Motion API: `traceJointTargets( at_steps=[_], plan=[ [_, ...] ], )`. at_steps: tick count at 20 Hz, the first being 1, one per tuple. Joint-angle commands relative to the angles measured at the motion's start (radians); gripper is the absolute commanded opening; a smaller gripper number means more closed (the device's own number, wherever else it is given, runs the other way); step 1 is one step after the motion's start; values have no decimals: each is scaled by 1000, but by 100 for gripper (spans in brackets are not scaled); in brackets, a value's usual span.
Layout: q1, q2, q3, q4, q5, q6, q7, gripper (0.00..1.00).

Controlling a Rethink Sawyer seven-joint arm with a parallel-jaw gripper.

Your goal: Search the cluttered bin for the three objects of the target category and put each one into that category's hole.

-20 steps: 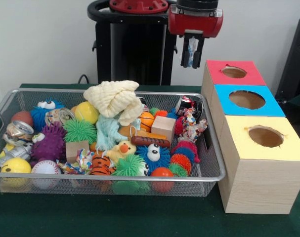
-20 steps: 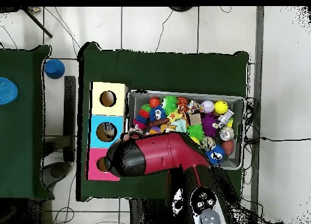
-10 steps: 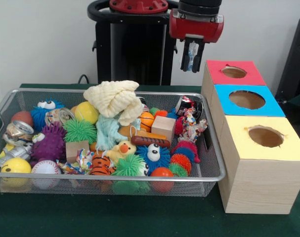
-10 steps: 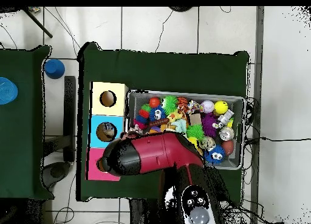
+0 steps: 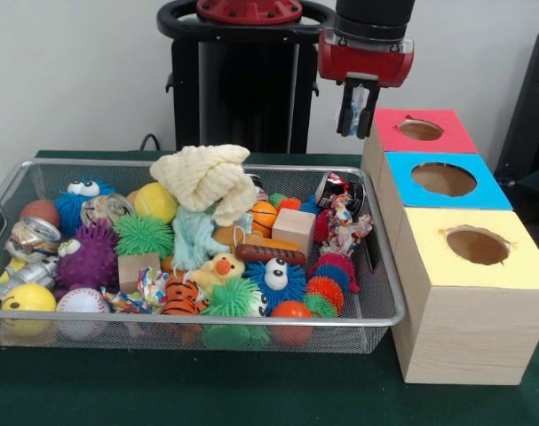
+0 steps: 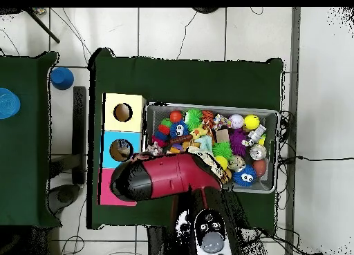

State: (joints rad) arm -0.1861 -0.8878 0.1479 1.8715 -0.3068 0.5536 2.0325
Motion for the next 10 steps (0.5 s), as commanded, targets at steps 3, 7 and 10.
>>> traceJointTargets(
  at_steps=[3, 7, 10],
  plan=[
    [27, 56, -57, -72, 62, -71, 224, 0],
    [49, 72, -78, -84, 81, -82, 229, 0],
    [66, 79, -93, -93, 96, -85, 229, 0]
  ],
)
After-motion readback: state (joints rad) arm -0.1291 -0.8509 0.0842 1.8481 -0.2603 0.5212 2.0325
